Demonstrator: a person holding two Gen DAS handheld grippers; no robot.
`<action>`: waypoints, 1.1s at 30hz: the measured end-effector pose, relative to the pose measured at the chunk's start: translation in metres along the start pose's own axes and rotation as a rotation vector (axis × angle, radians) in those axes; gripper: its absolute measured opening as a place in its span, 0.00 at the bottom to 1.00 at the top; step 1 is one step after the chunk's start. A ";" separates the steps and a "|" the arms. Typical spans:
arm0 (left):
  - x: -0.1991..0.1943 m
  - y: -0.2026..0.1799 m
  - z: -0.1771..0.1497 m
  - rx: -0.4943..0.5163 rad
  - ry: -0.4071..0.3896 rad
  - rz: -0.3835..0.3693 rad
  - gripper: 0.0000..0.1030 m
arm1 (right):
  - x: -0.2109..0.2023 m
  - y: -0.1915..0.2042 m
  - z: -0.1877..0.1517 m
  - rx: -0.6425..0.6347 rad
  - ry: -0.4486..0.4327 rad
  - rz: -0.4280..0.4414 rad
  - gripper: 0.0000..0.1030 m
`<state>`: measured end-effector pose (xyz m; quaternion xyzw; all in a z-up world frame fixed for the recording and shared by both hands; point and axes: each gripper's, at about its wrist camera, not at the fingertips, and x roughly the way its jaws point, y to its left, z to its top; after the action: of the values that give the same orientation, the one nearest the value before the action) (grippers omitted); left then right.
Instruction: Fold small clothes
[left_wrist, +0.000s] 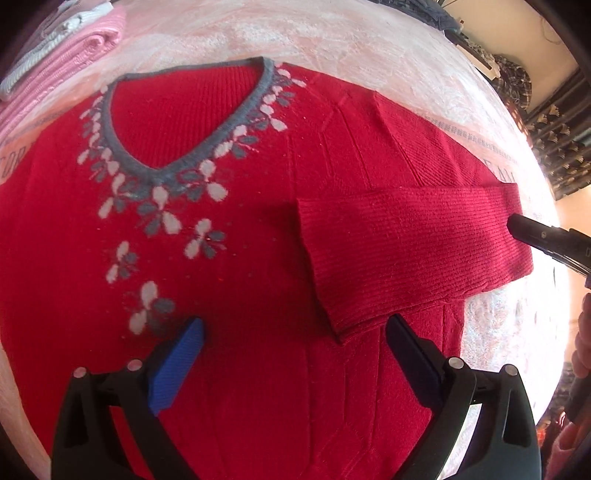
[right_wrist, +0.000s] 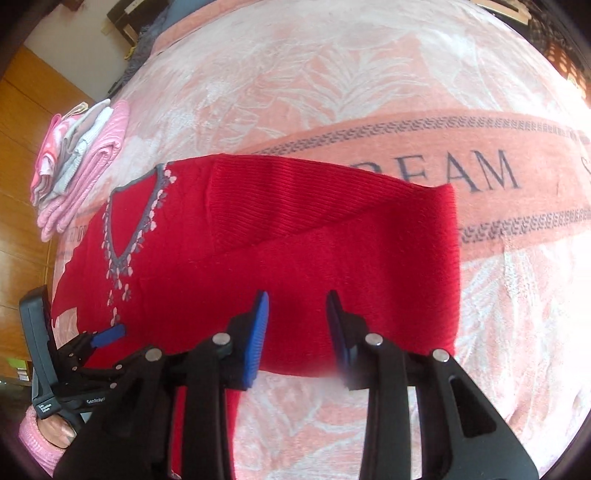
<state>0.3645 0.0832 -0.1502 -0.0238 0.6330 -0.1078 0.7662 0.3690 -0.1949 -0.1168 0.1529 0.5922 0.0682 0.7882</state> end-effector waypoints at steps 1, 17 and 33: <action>0.001 -0.004 0.001 -0.008 -0.013 0.007 0.95 | -0.002 -0.008 -0.001 0.009 -0.005 -0.005 0.32; -0.008 -0.041 0.018 -0.048 -0.042 -0.155 0.08 | -0.022 -0.055 0.001 0.098 -0.080 0.009 0.32; -0.125 0.132 0.031 -0.142 -0.351 0.063 0.07 | 0.013 -0.012 -0.006 0.063 0.013 0.147 0.41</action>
<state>0.3910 0.2332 -0.0460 -0.0767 0.4960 -0.0331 0.8643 0.3664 -0.2018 -0.1343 0.2202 0.5863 0.1081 0.7721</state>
